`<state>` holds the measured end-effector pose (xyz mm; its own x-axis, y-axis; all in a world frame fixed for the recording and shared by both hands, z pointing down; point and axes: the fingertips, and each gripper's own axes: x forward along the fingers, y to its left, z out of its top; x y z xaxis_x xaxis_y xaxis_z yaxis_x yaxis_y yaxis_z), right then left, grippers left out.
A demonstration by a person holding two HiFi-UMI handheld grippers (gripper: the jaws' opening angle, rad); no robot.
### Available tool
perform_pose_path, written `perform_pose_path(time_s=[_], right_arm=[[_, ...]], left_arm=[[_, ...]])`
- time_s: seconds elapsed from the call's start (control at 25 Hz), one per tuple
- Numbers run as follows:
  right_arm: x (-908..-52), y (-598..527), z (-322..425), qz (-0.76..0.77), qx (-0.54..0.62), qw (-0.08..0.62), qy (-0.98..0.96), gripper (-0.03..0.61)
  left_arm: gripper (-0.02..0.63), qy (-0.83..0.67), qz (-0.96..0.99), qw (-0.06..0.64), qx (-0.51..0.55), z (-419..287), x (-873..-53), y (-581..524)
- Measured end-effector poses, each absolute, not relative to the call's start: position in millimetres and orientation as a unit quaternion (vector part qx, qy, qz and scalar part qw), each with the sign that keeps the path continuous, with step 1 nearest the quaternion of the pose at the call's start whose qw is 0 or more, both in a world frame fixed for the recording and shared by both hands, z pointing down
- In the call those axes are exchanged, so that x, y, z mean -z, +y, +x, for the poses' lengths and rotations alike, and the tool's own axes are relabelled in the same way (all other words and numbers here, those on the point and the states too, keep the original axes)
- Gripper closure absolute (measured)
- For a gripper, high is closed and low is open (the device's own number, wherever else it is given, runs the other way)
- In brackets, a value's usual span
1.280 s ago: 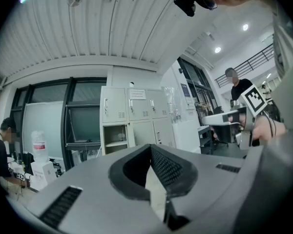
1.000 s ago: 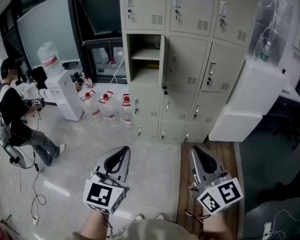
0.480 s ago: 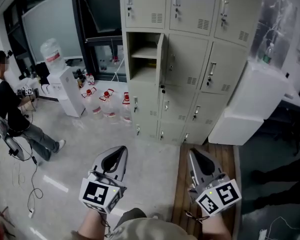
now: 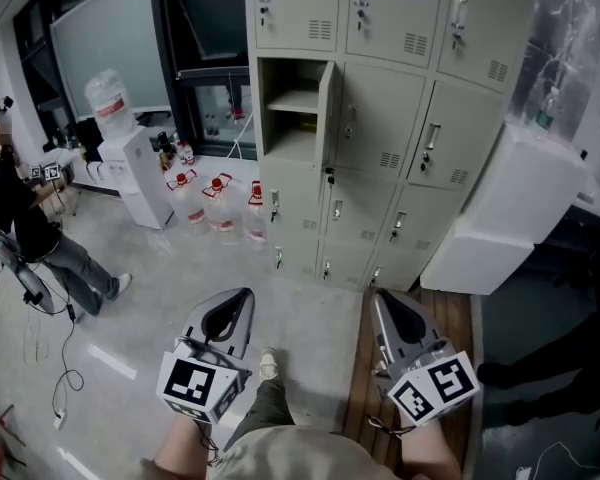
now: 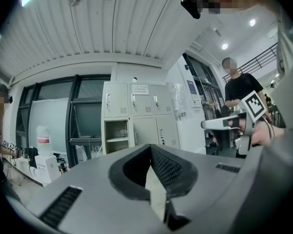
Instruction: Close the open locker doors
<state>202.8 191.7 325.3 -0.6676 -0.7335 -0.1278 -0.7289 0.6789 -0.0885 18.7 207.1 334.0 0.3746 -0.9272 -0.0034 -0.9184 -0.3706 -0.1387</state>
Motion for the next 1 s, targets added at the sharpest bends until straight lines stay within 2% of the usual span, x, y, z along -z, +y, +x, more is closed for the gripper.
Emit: perform_pose_path(time_s=[0.32,1.0], right_arm=[[-335.6,145.3,192.2,-0.412,0.015,0.076,0.908,0.572],[-315.1,-42.8,112.3,-0.442,0.015,0.064,0.895,0.572]], left_arm=[[0.606,0.546,-0.836,0.053,0.028,10.4,-339.4,157.2],[0.607,0.526,-0.849,0.021,0.043,-77.0,-332.7,-44.8]])
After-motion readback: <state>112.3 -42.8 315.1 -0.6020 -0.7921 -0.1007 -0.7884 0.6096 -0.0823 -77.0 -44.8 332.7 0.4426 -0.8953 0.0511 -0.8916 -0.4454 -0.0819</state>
